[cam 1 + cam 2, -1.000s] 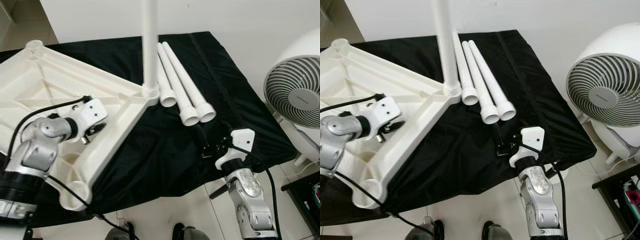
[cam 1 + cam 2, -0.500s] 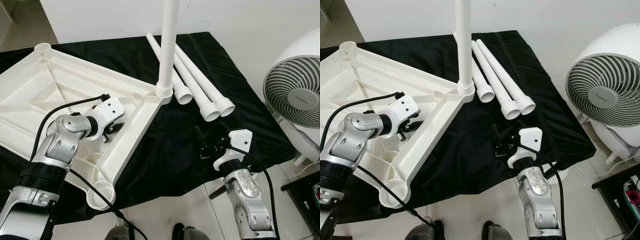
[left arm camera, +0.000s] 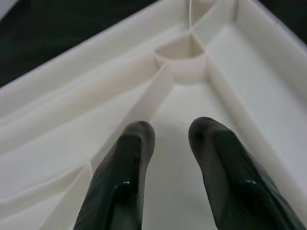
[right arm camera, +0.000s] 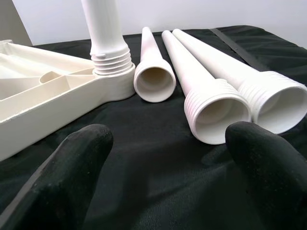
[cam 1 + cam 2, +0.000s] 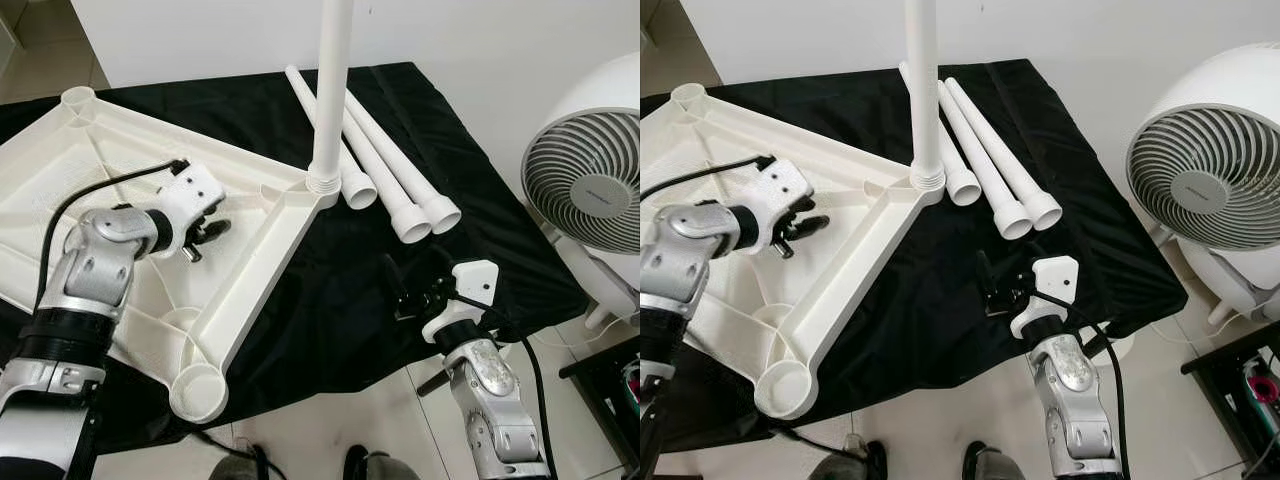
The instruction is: Building children table
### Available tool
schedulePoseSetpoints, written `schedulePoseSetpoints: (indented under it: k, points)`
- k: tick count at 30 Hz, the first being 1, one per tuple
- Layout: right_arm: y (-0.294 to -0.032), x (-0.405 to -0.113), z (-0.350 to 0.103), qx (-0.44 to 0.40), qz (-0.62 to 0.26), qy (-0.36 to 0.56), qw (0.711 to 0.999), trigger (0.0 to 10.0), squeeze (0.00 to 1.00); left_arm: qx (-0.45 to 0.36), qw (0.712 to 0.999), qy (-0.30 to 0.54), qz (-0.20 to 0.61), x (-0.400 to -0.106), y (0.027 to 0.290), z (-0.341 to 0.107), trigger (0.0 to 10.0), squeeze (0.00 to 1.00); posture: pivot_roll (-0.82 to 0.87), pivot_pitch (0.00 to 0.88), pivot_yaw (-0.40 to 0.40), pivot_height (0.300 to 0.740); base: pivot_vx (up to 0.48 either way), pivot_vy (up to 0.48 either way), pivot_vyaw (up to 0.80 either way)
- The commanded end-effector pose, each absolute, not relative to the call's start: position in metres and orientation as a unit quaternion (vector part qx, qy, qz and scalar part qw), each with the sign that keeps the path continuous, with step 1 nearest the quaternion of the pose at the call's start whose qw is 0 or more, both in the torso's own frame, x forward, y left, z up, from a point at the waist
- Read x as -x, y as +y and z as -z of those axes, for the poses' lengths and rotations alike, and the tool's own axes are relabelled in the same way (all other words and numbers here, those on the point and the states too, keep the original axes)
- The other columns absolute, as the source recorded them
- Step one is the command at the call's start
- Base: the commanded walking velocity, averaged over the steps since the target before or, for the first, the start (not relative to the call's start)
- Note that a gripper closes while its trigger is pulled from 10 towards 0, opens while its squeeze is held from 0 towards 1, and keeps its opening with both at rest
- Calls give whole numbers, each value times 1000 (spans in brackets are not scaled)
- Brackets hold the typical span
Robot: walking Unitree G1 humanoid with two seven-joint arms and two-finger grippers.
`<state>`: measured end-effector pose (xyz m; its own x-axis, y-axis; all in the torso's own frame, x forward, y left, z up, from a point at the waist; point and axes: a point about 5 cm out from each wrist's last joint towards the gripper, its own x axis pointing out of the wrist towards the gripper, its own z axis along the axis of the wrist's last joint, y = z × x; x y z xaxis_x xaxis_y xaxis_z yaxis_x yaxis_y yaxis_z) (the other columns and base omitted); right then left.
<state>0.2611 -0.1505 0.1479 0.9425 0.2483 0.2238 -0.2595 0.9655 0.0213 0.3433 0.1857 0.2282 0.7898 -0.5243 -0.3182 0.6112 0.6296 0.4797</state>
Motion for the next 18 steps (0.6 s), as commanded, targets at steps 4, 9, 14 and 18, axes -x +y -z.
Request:
schedulePoseSetpoints:
  k: [4,9,14,18]
  points:
    - [-151,-259,-145,-27,-131,-102,986,10000,0,-262,884,97,375,-329,185,-222,10000,0,53,158,-3,740,0,0,0]
    - [-151,-259,-144,-27,-133,-101,986,10000,0,-243,874,124,402,-321,189,-218,10000,0,55,159,-6,740,0,0,0]
    - [-152,-259,-143,-26,-133,-99,986,10000,0,-249,863,153,411,-315,193,-208,10000,0,55,159,-6,740,0,0,0]
    - [-153,-259,-143,-24,-132,-99,986,10000,0,-249,859,168,414,-311,193,-203,10000,0,54,159,-7,740,0,0,0]
